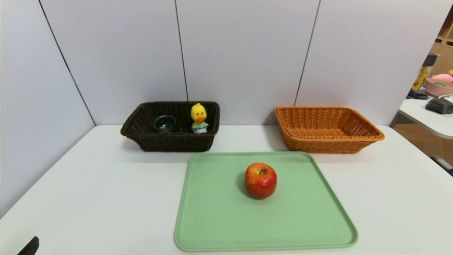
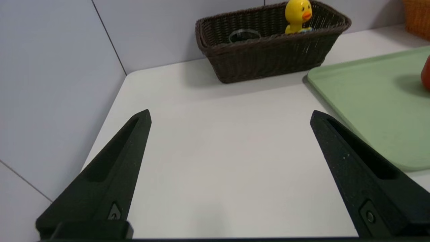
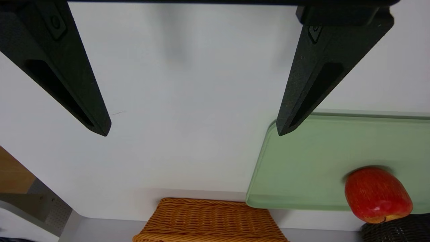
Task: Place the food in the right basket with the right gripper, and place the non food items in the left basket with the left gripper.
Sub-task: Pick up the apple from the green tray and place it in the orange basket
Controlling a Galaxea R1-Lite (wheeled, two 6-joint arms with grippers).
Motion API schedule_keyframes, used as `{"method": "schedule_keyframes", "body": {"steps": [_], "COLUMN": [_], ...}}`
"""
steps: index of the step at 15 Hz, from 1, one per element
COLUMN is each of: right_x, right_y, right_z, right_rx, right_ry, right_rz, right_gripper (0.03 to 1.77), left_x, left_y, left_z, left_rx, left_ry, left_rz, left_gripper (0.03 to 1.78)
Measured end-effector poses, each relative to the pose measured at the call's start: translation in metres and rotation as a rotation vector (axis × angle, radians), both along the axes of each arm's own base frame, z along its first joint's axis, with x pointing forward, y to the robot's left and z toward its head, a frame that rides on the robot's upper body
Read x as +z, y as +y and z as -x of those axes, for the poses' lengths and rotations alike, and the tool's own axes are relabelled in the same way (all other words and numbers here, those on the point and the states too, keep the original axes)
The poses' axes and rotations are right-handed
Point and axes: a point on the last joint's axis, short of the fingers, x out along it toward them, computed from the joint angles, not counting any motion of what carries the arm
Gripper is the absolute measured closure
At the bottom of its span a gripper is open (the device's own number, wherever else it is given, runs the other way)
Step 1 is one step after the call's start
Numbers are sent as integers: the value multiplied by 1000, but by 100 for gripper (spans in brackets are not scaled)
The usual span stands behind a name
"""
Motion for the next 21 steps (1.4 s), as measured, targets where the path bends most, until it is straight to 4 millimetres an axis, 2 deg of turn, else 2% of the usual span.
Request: {"method": "schedule_keyframes", "body": {"steps": [4, 7, 14, 21], "right_x": [0, 0, 0, 0], "right_y": [0, 0, 0, 0], "right_z": [0, 0, 0, 0], "right_rx": [0, 0, 0, 0], "right_ry": [0, 0, 0, 0], "right_rz": [0, 0, 0, 0], "right_gripper": [10, 10, 10, 10], "left_x": [-41, -63, -65, -66], "left_y": [-1, 0, 1, 1], "left_z": [12, 20, 22, 22], "left_rx": [3, 22, 77, 80], "left_ry": [28, 102, 85, 84], "left_rz": [-3, -3, 123, 127], "left_gripper": [12, 12, 12, 12]}}
